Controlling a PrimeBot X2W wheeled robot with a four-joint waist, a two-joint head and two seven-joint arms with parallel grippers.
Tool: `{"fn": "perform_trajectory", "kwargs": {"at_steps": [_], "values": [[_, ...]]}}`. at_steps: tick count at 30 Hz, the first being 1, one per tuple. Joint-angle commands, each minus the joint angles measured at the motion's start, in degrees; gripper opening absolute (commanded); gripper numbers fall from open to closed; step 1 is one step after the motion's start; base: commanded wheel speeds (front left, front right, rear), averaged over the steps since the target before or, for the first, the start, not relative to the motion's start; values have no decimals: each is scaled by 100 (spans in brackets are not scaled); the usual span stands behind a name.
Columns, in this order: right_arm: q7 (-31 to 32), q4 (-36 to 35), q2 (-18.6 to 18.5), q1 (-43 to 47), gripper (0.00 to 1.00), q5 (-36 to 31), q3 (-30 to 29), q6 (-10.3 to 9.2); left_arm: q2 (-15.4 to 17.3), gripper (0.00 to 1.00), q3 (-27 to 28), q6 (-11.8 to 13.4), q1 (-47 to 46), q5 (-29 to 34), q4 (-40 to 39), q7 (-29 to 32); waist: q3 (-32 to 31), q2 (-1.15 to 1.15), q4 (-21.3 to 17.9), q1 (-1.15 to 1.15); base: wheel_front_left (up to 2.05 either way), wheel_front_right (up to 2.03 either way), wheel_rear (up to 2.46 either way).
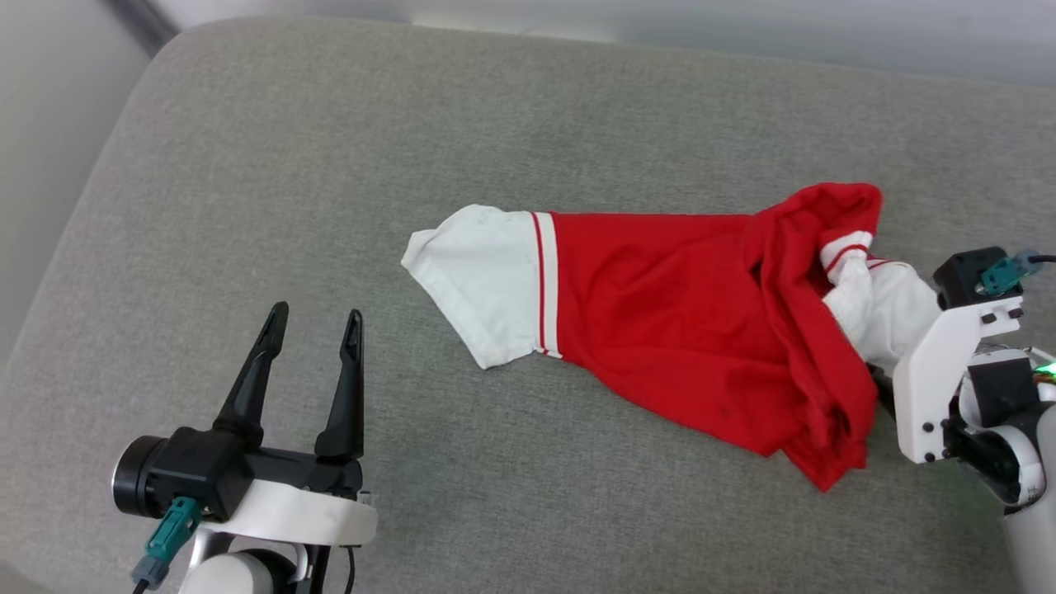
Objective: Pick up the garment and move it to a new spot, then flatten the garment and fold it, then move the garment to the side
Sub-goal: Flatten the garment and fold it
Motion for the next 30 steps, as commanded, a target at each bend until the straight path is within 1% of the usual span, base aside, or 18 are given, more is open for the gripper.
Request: {"fn": "perform_trajectory", "kwargs": {"at_steps": [1,5,6,7,9,12,17,24,28,30], "values": [[-30,134,14,-25,100,-11,3,-2,-68,100,58,-40,-53,39,18,-15,122,0,140,0,0,0,0],[-88,469,1,126,100,-63,102,-2,-179,100,137,-137,-87,113,52,-15,193,0,212,0,0,0,0],[-95,547,-28,195,68,-75,154,-2,-200,100,157,-143,-93,127,62,-15,196,0,215,0,0,0,0],[-114,604,-54,266,0,-63,194,-2,-215,100,183,-160,-96,154,78,-15,190,0,212,0,0,0,0],[-147,659,-113,401,0,-11,246,-2,-234,100,242,-181,-93,176,111,-15,139,0,171,0,0,0,0],[-218,592,-397,502,0,18,260,-5,-268,100,309,-225,-78,211,157,-15,8,0,48,0,0,0,0],[-418,288,-1036,355,0,-7,210,-6,-312,100,427,-278,-38,266,146,-15,-237,0,-204,0,0,0,0],[-520,58,-2128,298,0,-14,422,-4,-388,100,559,-321,25,352,54,-15,-382,0,-413,0,0,0,0],[-729,227,-2675,333,0,1,637,-4,-388,100,620,-338,28,388,34,-15,-348,0,-473,0,0,0,0],[-906,388,-2802,266,0,-61,677,-4,-383,100,627,-344,3,404,31,-15,-296,0,-498,0,0,0,0]]}}
